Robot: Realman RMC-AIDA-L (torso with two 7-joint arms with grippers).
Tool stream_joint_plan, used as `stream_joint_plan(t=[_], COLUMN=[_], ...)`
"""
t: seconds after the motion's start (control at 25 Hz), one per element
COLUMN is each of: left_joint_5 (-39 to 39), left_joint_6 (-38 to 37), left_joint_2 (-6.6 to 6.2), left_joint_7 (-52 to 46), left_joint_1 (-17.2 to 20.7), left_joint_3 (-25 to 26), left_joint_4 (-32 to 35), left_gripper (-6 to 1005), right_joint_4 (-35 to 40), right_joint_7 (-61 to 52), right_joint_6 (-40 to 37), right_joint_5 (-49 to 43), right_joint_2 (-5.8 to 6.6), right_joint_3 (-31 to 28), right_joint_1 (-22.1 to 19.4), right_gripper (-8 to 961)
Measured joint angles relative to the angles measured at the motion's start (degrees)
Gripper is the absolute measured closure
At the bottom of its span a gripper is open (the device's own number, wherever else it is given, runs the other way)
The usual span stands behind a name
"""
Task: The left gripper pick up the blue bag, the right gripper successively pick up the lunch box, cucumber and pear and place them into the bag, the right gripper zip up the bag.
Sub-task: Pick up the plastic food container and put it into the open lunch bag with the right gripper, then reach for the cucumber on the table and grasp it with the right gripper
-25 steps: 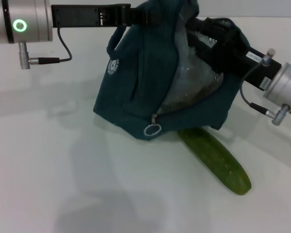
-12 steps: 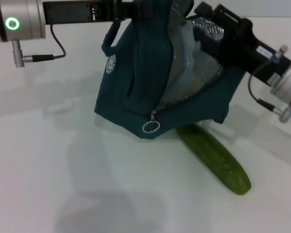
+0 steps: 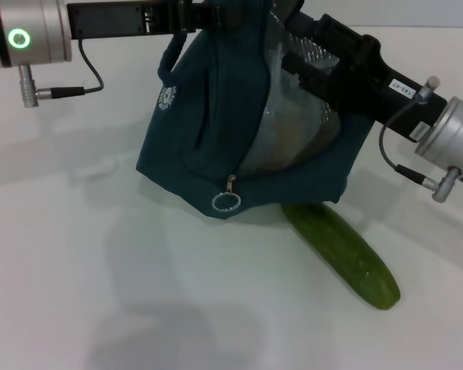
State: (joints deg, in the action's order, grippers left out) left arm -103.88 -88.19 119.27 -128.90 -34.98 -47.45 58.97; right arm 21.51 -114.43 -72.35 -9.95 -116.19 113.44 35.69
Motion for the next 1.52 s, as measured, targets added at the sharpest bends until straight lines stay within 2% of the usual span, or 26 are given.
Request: stream_joint_plan(t=[0.2,0.44,0.64,0.88,1.04,1.16,1.32,1.52], left_joint_5=[0.0,0.0,0.1,0.2,0.3,0.6,0.7,0.7], left_joint_6=[0.0,0.0,0.1,0.8,0.9,0.9,0.9,0.9], left_joint_2=[-0.01,-0.01,-0.01,-0.09,-0.16,-0.31,-0.36,-0.37], left_joint_7=[0.1,0.1,0.1,0.1,0.0,0.1,0.1,0.1], left_joint_1=[0.1,0.1,0.1,0.3,0.9,1.3,1.8,1.9], left_joint_3=[0.0,0.6,0.7,0.8,0.8,1.2,3.3,3.6], left_joint_4=[0.0,0.0,0.0,0.0,0.0,0.0,0.0,-0.3], left_gripper=[956,956,956,956,956,956,956,956], right_joint_4=[-0.1,-0.1,-0.6,-3.6,-7.2,-10.0,-12.2,-12.6], right_joint_7=[0.1,1.5,1.9,3.6,8.2,14.5,23.6,33.5], right_joint_6=[-0.8,-3.3,-6.1,-12.0,-15.6,-16.4,-15.7,-13.9], right_joint_5=[1.3,1.1,1.2,1.3,1.1,1.1,1.3,0.2], right_joint_2=[0.01,0.0,0.07,0.44,1.32,2.46,3.96,4.94], right_joint_3=[-0.4,0.0,-0.4,-5.2,-10.0,-12.2,-14.1,-14.5], right_joint_1=[-1.4,-0.5,-0.5,-2.6,-4.9,-6.6,-8.6,-9.5], right_gripper=[280,272,171,148,146,146,146,145])
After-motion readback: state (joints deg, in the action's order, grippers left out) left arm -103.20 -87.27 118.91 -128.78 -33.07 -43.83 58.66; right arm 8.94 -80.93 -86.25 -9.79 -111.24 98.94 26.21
